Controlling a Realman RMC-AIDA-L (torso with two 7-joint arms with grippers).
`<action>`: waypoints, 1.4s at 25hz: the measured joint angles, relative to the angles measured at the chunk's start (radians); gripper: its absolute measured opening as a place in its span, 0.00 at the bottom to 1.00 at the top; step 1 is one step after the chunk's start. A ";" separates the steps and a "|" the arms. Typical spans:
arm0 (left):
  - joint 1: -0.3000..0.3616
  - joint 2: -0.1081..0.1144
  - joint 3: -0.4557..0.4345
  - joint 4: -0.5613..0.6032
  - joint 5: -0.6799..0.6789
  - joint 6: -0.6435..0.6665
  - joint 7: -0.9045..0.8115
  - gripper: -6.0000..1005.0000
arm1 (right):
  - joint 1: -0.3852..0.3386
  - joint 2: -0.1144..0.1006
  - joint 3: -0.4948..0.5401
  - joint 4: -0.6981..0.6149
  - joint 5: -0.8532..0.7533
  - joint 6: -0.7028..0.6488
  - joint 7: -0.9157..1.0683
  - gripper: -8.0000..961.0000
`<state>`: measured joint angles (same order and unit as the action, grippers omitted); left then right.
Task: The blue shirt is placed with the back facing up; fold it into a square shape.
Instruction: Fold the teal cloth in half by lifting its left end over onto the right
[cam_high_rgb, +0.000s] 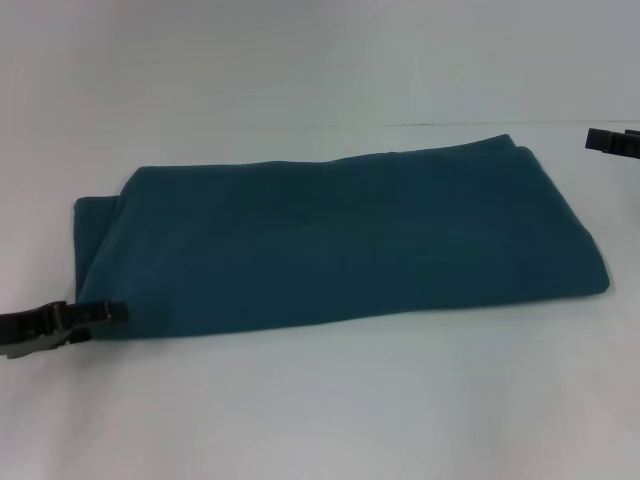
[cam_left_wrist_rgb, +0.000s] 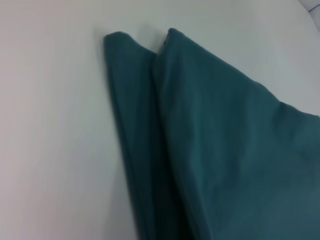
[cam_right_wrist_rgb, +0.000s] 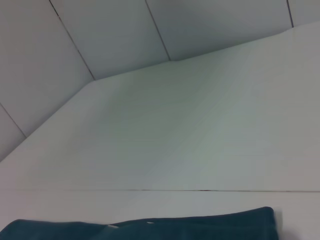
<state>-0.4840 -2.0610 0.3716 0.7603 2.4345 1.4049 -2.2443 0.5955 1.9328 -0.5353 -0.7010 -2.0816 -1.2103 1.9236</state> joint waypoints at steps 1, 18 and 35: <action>-0.002 0.000 0.002 -0.001 0.000 0.000 0.000 0.83 | 0.000 0.000 0.000 0.000 0.000 0.000 0.000 0.82; -0.019 0.010 0.008 0.022 -0.003 0.039 -0.004 0.82 | -0.004 -0.002 0.000 0.000 -0.005 0.008 0.000 0.82; 0.031 0.008 0.004 0.065 0.000 0.033 -0.051 0.81 | -0.011 -0.004 0.000 0.000 0.000 0.008 0.000 0.82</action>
<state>-0.4527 -2.0529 0.3760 0.8252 2.4344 1.4382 -2.2955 0.5843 1.9288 -0.5354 -0.7010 -2.0818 -1.2027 1.9233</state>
